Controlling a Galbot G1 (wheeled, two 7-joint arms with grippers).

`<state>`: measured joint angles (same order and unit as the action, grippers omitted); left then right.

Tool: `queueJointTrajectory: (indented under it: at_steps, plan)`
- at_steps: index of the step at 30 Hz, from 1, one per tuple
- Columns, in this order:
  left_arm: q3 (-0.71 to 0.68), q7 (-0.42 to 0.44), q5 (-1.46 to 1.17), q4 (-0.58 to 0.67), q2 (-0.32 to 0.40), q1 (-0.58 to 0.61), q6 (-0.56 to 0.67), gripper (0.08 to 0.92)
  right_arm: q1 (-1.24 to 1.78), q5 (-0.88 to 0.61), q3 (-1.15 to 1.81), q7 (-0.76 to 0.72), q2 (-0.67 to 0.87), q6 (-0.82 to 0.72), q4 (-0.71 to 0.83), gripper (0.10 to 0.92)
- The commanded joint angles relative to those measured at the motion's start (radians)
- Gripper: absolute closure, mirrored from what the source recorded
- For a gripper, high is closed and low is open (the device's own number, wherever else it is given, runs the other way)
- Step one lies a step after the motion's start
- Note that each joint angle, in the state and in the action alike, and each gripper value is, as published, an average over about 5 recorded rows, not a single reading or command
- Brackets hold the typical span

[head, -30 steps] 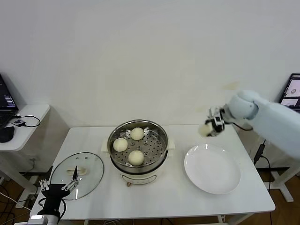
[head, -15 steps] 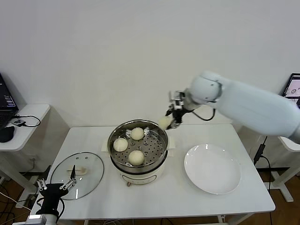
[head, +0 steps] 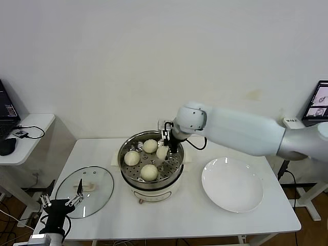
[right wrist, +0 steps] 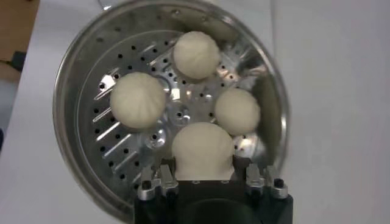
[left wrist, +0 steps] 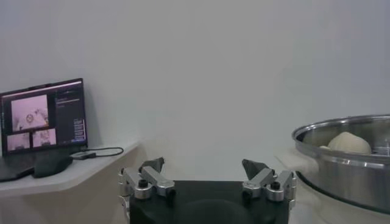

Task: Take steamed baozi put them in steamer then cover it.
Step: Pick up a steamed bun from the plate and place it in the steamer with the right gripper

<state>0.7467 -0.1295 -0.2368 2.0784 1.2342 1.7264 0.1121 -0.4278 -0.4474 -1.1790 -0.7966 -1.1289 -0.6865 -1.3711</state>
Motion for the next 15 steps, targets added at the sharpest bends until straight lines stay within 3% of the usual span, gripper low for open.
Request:
queueJointTrajectory:
  at_steps: [1, 11, 15]
  plan:
    - [-0.003, 0.000, 0.000, 0.000, 0.001, -0.002, 0.000, 0.177, 0.048, 0.044, -0.020, 0.029, -0.049, -0.020, 0.040, 0.431]
    - [-0.006, 0.001, 0.001, 0.001, 0.002, -0.002, 0.000, 0.177, 0.073, 0.064, 0.011, 0.046, -0.041, -0.016, 0.055, 0.431]
    - [-0.005, 0.001, 0.001, 0.002, 0.002, -0.001, 0.000, 0.177, 0.069, 0.064, 0.029, 0.047, -0.030, -0.016, 0.041, 0.395]
